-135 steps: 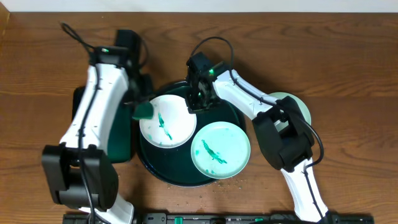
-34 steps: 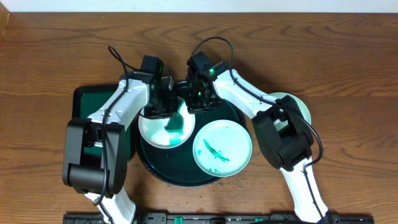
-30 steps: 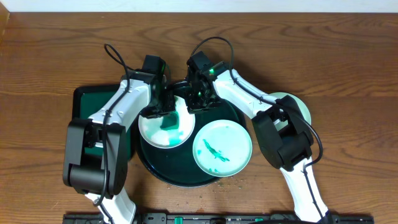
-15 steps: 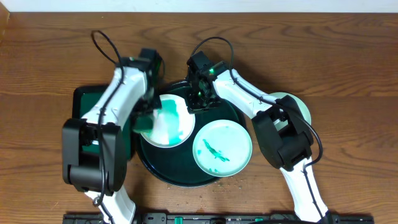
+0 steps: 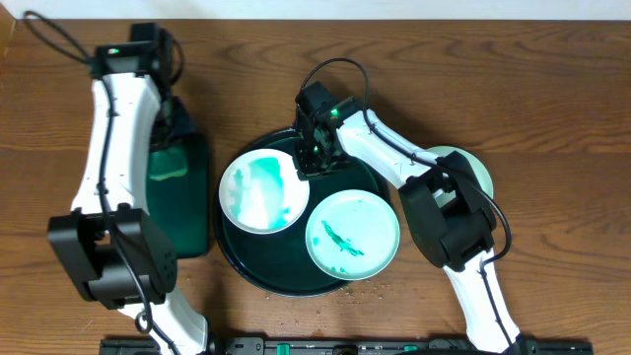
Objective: Clean dirty plates on tray and stack at the side
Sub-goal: 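Withdraw the sponge to the water tray with the left gripper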
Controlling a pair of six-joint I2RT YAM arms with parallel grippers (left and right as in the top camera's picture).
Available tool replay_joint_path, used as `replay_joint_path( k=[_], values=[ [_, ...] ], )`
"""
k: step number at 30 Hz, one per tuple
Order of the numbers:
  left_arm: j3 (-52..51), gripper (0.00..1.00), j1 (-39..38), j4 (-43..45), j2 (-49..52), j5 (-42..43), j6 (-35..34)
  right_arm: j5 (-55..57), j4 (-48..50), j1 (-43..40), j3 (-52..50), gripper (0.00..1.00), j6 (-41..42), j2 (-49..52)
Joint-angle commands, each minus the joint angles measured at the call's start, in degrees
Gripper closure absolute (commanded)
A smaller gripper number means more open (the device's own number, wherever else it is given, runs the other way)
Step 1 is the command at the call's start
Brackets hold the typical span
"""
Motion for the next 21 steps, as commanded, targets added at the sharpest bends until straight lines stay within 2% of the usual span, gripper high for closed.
replay_joint_path(
  k=[1,4,10,21],
  values=[
    [0.9,0.93,3.2,-0.4,-0.3,-1.5,0.5,8.5,-1.0,0.9,-1.5,0.99,-2.3,-0.7],
    [0.9,0.93,4.8,-0.5,-0.3,-1.5,0.5,15.7,-1.9,1.7,-1.5,0.99,-3.4,-5.0],
    [0.9,0.93,5.5,-0.6,-0.3,-1.5,0.5,38.1,-3.8,6.3,-1.5,0.99,-6.1,-14.2],
    [0.9,0.93,5.5,-0.6,-0.3,-1.5,0.5,73.5,-4.5,16.1,-1.5,0.99,-8.7,-22.3]
  ],
)
